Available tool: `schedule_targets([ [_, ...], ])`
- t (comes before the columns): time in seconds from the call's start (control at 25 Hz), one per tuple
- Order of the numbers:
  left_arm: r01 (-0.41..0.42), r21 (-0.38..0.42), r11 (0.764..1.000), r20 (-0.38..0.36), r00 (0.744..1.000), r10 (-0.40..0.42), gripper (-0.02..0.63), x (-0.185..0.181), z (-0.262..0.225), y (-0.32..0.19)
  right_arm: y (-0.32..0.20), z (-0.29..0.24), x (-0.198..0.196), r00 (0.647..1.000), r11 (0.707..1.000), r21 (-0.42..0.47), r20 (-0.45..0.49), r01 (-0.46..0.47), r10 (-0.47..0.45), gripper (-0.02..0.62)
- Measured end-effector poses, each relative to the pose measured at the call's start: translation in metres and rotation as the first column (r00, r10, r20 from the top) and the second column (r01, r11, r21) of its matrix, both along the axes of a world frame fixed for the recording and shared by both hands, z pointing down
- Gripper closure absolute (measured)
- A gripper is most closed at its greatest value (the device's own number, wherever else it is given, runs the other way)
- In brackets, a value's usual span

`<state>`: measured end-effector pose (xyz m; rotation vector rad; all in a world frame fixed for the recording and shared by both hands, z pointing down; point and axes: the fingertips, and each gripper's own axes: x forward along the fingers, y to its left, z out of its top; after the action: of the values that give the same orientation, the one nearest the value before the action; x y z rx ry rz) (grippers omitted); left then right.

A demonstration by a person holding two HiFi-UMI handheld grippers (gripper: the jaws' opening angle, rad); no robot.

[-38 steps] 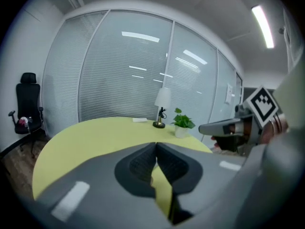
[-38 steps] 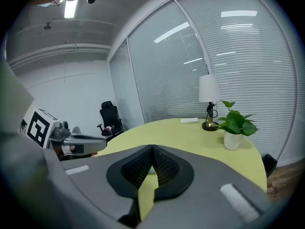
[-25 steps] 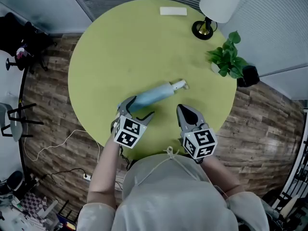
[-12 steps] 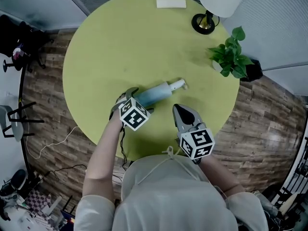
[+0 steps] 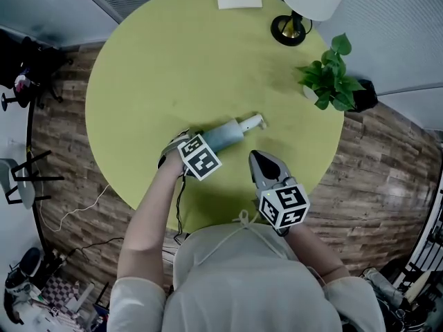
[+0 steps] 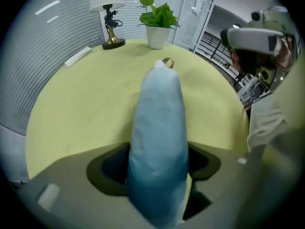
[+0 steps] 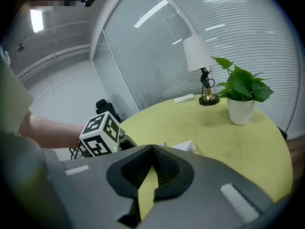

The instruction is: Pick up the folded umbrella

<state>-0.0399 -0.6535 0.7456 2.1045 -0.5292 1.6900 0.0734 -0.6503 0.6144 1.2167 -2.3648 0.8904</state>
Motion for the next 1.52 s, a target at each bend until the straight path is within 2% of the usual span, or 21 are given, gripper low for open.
schedule_targets([
  [0.16,0.001,0.017,1.000,-0.023,1.000,0.000,0.262,0.002,0.001,-0.001,0.007,0.004,-0.009,0.999,0.999,-0.006,0.004,0.032,-0.032,0.597],
  [0.32,0.015,0.037,0.999,-0.048,0.999,-0.013,0.260,0.002,0.001,-0.001,0.014,0.001,-0.016,1.000,1.000,-0.007,0.017,0.025,-0.025,0.597],
  [0.6,0.060,0.038,0.997,-0.005,0.998,-0.060,0.287,0.000,-0.003,0.008,0.034,-0.014,-0.009,1.000,1.000,0.019,0.001,0.007,-0.007,0.597],
  [0.84,0.083,0.147,0.986,0.011,0.996,-0.085,0.305,-0.001,-0.009,0.011,0.057,-0.018,-0.002,1.000,1.000,0.021,-0.002,-0.012,0.012,0.597],
  [1.04,0.094,0.164,0.982,-0.003,0.996,-0.094,0.305,-0.002,-0.017,0.029,0.068,-0.023,0.005,1.000,0.999,0.027,-0.003,-0.028,0.028,0.597],
  [1.16,0.102,0.194,0.976,-0.039,0.995,-0.096,0.304,-0.001,-0.037,0.044,0.073,-0.034,0.006,0.999,0.998,0.051,-0.002,-0.036,0.037,0.597],
  [1.32,0.171,0.275,0.946,-0.144,0.980,-0.136,0.304,-0.005,-0.083,0.056,0.082,-0.052,0.002,0.999,0.994,0.096,0.001,-0.044,0.045,0.597],
  [1.52,0.315,0.379,0.870,-0.313,0.929,-0.200,0.304,-0.019,-0.151,0.064,0.093,-0.073,-0.004,0.999,0.987,0.152,-0.009,-0.049,0.051,0.597],
])
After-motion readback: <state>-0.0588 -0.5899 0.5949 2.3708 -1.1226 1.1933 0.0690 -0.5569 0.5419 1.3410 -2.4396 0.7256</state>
